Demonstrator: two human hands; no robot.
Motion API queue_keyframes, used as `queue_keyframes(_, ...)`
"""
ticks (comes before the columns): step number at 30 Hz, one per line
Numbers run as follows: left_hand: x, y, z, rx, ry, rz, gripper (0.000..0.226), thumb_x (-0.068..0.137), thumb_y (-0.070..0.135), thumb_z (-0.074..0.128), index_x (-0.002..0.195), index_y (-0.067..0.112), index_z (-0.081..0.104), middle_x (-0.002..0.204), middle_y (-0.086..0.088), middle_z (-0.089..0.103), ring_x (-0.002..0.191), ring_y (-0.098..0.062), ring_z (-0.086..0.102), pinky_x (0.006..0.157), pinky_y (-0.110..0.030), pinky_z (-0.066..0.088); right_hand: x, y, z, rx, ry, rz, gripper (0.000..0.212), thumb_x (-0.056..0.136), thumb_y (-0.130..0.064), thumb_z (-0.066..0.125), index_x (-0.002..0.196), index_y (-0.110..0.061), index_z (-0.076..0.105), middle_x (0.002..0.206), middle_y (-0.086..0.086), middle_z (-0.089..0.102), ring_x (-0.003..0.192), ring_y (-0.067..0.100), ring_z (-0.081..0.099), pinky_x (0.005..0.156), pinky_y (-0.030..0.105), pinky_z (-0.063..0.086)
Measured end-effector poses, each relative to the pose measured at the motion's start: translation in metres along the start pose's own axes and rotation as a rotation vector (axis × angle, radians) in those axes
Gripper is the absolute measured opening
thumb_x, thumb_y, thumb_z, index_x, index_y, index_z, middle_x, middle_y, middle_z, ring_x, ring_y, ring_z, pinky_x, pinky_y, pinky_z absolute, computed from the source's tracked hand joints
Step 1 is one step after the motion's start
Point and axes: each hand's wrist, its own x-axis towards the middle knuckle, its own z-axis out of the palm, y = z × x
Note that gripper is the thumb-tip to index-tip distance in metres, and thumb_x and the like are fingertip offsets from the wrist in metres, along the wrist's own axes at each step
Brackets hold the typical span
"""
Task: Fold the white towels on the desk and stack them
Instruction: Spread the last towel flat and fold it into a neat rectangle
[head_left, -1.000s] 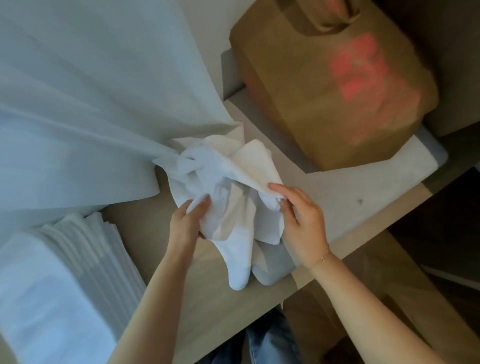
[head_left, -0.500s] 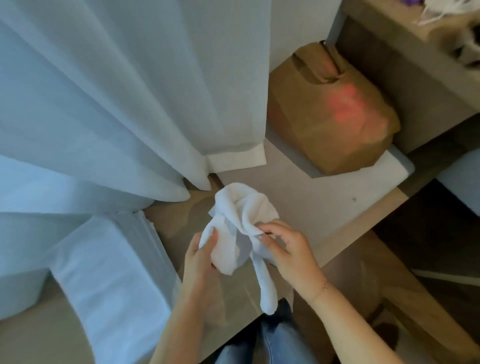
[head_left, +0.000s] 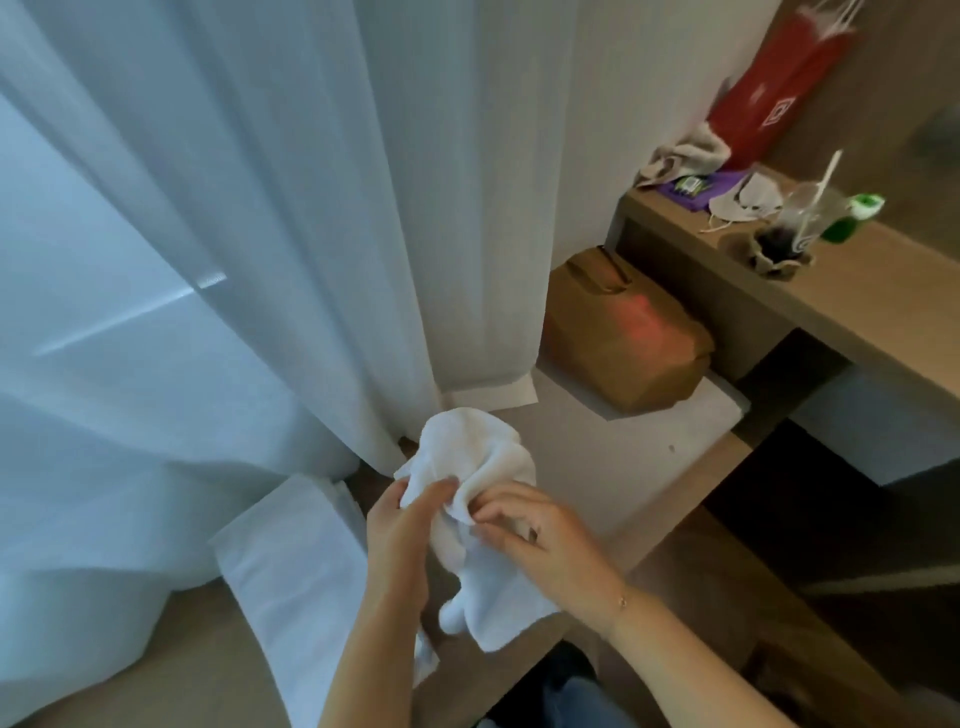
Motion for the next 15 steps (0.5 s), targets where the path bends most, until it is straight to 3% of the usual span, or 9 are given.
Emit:
queue_keyframes(3, -0.008, 0.027, -0.005, 0.015, 0.001, 0.099, 0.004, 0.076, 0.019, 0.078, 0.078, 0.018, 0.075, 0.078, -0.007, 0.074, 0.071, -0.021, 0.070, 0.058, -0.027, 0.054, -0.018, -0.018, -0.017, -0.260, 0.059, -0.059, 0.025, 0.097, -0.037, 0.054, 0.118, -0.028, 0.067, 0.121, -0.028, 0.056, 0.117, -0.009, 0.048, 0.099, 0.015, 0.041)
queue_keyframes(6, -0.015, 0.046, 0.003, 0.081, -0.020, 0.186, 0.011, 0.075, 0.021, 0.080, 0.083, 0.020, 0.074, 0.080, -0.005, 0.073, 0.077, -0.024, 0.069, 0.067, -0.037, 0.056, -0.039, -0.024, -0.038, -0.559, 0.186, -0.001, 0.048, 0.096, -0.060, 0.035, 0.141, -0.044, 0.039, 0.139, -0.039, 0.026, 0.127, -0.022, 0.019, 0.108, 0.007, 0.020)
queue_keyframes(9, -0.024, 0.055, 0.020, 0.128, -0.073, 0.248, 0.009, 0.079, 0.024, 0.078, 0.087, 0.022, 0.074, 0.084, -0.004, 0.072, 0.083, -0.024, 0.069, 0.071, -0.038, 0.057, -0.058, -0.021, -0.059, -0.778, 0.263, 0.143, 0.069, 0.091, -0.072, 0.017, 0.152, -0.043, 0.005, 0.154, -0.028, 0.000, 0.140, -0.008, 0.001, 0.115, 0.020, 0.008)
queue_keyframes(11, -0.031, 0.059, 0.034, 0.152, -0.105, 0.287, 0.013, 0.081, 0.026, 0.077, 0.093, 0.022, 0.073, 0.088, -0.002, 0.072, 0.086, -0.023, 0.068, 0.071, -0.036, 0.057, -0.069, -0.017, -0.071, -0.919, 0.341, 0.239, 0.075, 0.091, -0.073, 0.015, 0.153, -0.036, -0.007, 0.159, -0.016, -0.009, 0.146, 0.004, -0.006, 0.119, 0.030, 0.001)
queue_keyframes(15, -0.037, 0.071, 0.066, 0.130, -0.160, 0.289, 0.020, 0.081, 0.023, 0.078, 0.098, 0.016, 0.070, 0.093, -0.011, 0.071, 0.091, -0.034, 0.067, 0.078, -0.047, 0.057, -0.088, -0.005, -0.096, -1.007, 0.521, 0.385, 0.077, 0.092, -0.072, 0.018, 0.155, -0.029, 0.005, 0.163, -0.001, 0.002, 0.150, 0.019, -0.003, 0.120, 0.042, -0.005)
